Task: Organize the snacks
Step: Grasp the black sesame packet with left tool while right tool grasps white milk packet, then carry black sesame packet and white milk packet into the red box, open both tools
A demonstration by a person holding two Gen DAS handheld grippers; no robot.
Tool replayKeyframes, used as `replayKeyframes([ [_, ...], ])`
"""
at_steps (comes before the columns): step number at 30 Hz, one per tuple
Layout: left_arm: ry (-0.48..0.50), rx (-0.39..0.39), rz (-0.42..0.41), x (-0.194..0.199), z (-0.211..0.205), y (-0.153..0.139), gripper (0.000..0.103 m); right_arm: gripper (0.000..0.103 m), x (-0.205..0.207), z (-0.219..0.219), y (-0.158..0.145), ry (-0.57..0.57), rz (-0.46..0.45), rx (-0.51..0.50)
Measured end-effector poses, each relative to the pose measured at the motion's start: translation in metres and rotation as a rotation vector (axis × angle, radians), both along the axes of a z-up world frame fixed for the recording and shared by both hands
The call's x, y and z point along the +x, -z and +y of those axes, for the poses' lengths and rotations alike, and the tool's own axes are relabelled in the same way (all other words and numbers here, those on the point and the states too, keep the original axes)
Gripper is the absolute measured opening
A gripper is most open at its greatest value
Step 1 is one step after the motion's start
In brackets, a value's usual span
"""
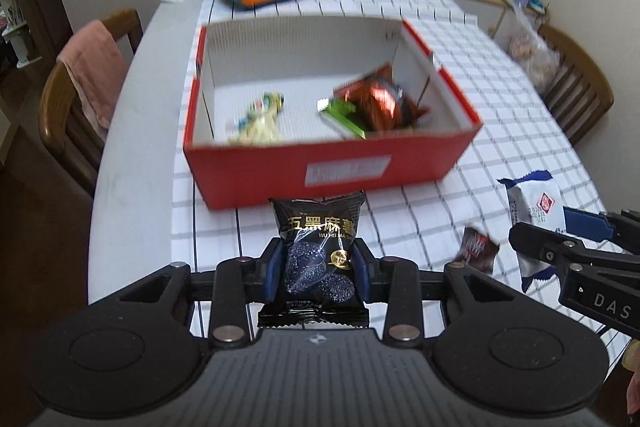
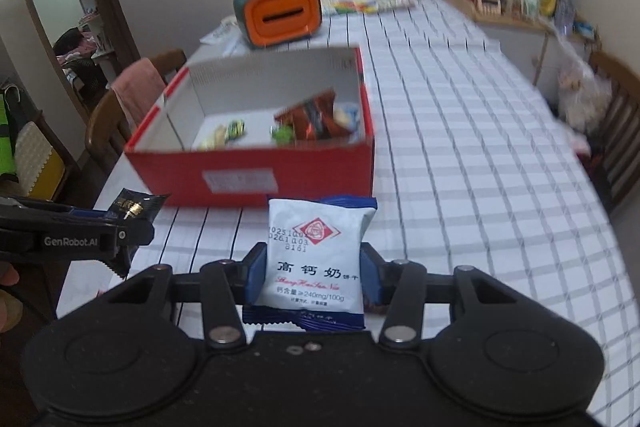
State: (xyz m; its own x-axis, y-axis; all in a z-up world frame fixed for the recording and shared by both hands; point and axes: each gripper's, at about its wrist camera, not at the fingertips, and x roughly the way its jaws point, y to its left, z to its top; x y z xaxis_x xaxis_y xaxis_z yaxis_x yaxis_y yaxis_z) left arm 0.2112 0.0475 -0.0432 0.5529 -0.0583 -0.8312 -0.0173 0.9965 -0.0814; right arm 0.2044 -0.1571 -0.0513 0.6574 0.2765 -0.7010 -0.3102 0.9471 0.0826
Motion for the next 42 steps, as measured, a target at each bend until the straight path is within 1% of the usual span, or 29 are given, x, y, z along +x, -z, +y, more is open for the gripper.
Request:
replayKeyframes([
  [4, -0.009, 0.006, -0.044, 0.012, 0.002, -0.017, 0.036, 0.047, 0.016, 0.006, -0.018, -0.026, -0.056, -0.015],
  [7, -0.011, 0.008, -0.068, 0.023, 0.004, -0.027, 0.036, 0.047, 0.031, 0.01, -0.029, -0.043, -0.079, -0.012],
  [10, -0.015, -0.006, -0.071, 0.035, 0.008, -0.032, 0.036, 0.047, 0.048, 0.015, -0.035, -0.061, -0.076, -0.002],
  [15, -0.029, 0.018, -0.077, 0.055, 0.011, -0.036, 0.036, 0.047, 0.076, 0.026, -0.039, -0.089, -0.053, 0.008],
  [19, -0.045, 0.047, -0.075, 0.075, 0.015, -0.034, 0.036, 0.047, 0.099, 0.038, -0.039, -0.117, -0.042, -0.005],
  [25, -0.081, 0.08, -0.045, 0.108, 0.029, -0.021, 0.036, 0.047, 0.137, 0.058, -0.026, -0.192, 0.017, -0.002],
  [31, -0.083, 0.12, -0.013, 0.139, 0.04, -0.003, 0.036, 0.047, 0.165, 0.079, -0.005, -0.234, 0.04, -0.04],
  [36, -0.072, 0.13, 0.034, 0.158, 0.042, 0.013, 0.036, 0.047, 0.188, 0.094, 0.018, -0.291, 0.112, -0.07],
  [39, -0.062, 0.153, 0.049, 0.164, 0.04, 0.021, 0.036, 0.047, 0.194, 0.102, 0.031, -0.328, 0.129, -0.107],
  [42, -0.057, 0.159, 0.072, 0.172, 0.039, 0.028, 0.036, 0.047, 0.198, 0.111, 0.044, -0.341, 0.139, -0.168],
])
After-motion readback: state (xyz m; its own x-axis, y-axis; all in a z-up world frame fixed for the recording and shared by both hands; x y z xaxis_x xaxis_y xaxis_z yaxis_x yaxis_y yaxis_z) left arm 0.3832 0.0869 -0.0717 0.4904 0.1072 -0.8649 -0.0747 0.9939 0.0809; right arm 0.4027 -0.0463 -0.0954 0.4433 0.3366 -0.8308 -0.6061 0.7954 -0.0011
